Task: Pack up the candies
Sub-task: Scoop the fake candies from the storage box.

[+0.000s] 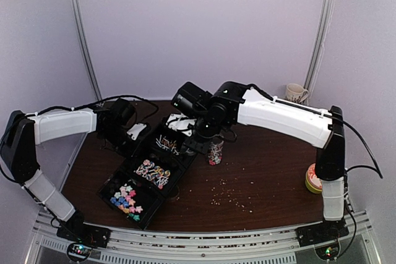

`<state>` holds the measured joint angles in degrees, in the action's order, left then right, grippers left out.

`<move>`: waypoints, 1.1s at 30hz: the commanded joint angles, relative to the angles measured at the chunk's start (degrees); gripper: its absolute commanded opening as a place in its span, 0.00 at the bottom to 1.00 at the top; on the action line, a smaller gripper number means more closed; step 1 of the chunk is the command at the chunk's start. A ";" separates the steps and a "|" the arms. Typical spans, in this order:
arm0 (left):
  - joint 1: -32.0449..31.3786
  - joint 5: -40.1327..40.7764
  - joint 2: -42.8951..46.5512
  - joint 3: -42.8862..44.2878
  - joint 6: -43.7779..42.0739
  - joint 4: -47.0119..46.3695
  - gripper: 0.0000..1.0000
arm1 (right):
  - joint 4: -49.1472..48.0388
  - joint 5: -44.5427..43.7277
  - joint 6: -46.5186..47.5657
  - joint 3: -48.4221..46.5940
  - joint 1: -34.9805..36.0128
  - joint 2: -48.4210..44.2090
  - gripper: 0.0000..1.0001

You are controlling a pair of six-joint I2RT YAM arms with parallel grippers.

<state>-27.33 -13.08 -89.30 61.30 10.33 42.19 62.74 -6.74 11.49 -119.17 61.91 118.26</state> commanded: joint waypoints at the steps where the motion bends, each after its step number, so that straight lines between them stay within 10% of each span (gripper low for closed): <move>1: -0.34 -3.17 3.05 3.05 0.31 -2.58 0.00 | 3.53 1.45 1.15 -5.15 0.20 4.25 0.00; 13: -0.48 -3.73 4.61 2.84 0.14 -3.54 0.00 | -1.10 6.14 0.68 -9.24 -0.91 12.69 0.00; 33: 0.37 -6.19 6.15 2.17 0.27 -5.26 0.00 | -52.83 10.25 -1.06 30.00 -0.98 1.25 0.00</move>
<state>-27.18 -10.66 -88.68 60.73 10.68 47.09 18.04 0.80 11.79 -94.70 60.97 119.35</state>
